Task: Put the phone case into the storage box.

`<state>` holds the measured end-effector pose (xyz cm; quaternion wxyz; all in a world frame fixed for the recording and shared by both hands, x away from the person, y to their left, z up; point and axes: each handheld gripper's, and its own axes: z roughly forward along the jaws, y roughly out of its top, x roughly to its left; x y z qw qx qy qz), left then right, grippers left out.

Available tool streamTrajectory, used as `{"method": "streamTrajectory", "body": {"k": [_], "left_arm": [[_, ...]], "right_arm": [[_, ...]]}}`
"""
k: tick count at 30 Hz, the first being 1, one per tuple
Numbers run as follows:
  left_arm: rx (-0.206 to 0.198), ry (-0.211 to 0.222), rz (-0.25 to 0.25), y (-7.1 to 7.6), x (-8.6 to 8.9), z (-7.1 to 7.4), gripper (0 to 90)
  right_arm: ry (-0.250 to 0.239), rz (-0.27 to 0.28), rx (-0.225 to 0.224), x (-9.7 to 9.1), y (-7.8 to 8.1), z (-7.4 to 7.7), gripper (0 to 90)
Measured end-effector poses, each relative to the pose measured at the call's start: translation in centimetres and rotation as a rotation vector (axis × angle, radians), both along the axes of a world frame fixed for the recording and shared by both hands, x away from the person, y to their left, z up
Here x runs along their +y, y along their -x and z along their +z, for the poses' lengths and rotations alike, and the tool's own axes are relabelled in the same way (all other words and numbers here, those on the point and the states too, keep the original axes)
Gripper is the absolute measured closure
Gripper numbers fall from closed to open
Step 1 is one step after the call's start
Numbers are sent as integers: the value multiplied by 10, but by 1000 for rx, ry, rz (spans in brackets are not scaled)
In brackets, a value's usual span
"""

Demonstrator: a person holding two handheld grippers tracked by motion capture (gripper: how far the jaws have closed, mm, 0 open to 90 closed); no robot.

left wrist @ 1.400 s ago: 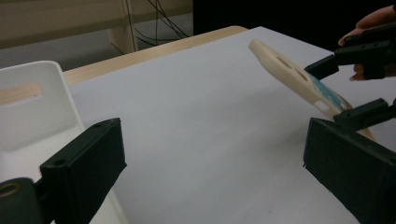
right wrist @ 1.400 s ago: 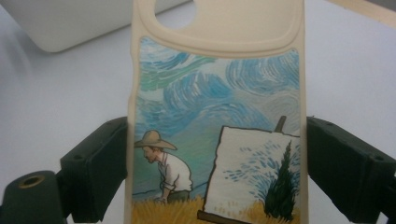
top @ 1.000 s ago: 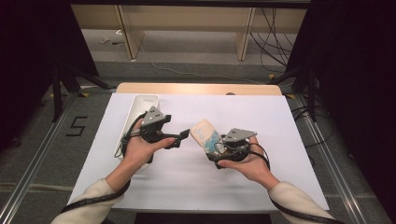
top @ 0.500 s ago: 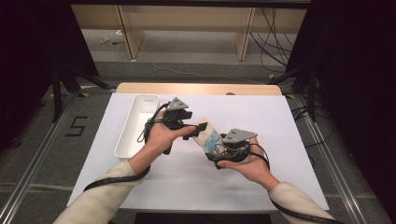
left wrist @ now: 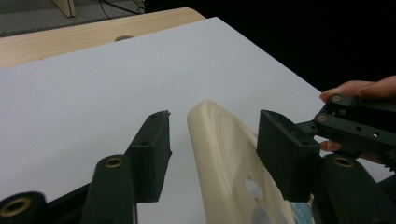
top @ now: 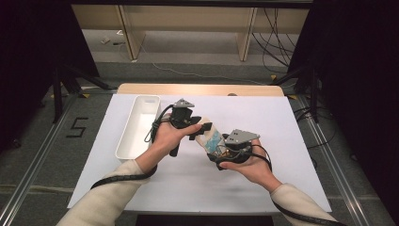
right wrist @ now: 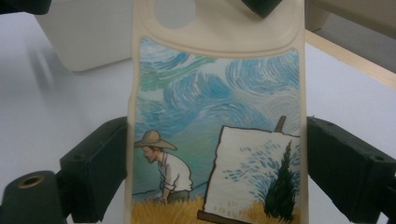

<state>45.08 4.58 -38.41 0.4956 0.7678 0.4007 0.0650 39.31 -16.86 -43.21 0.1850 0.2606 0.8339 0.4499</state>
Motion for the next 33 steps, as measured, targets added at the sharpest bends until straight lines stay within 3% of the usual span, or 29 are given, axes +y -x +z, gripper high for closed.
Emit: {"method": "streamTrajectory", "body": {"k": [15, 19, 20, 21, 22, 23, 24, 25, 26, 27, 28, 33], "left_arm": [[100, 98, -3, -5, 0, -4, 610], [106, 147, -21, -4, 1, -2, 746], [97, 151, -36, -2, 1, 0, 746], [47, 124, -44, 3, -2, 4, 789], [47, 124, -44, 3, -2, 4, 791], [-4, 81, -68, 6, -4, 9, 793], [-4, 81, -68, 6, -4, 9, 793], [-32, 55, -67, 8, -5, 11, 793], [-38, 53, -72, 8, -5, 12, 793], [-18, 70, -86, 9, -5, 13, 793], [-30, 63, -100, 9, -6, 15, 793], [-46, 57, -129, 9, -4, 18, 793]], "right_arm": [[14, -2, -18, 1, 1, -1, 118], [29, -3, -21, 2, 1, -3, 112], [29, -3, -21, 2, 1, -3, 112], [34, -6, -26, 3, 2, -4, 116], [37, -1, -29, 3, 2, -4, 196], [46, 7, -39, 3, 3, -3, 292], [46, 7, -39, 3, 3, -3, 292], [53, -11, -54, 3, 3, -2, 270], [24, -10, -36, 0, 1, -1, 238], [24, -10, -36, 0, 1, -1, 238], [-13, -7, -26, -3, -2, 0, 188], [-39, 4, -7, -14, -8, 3, 158]]}}
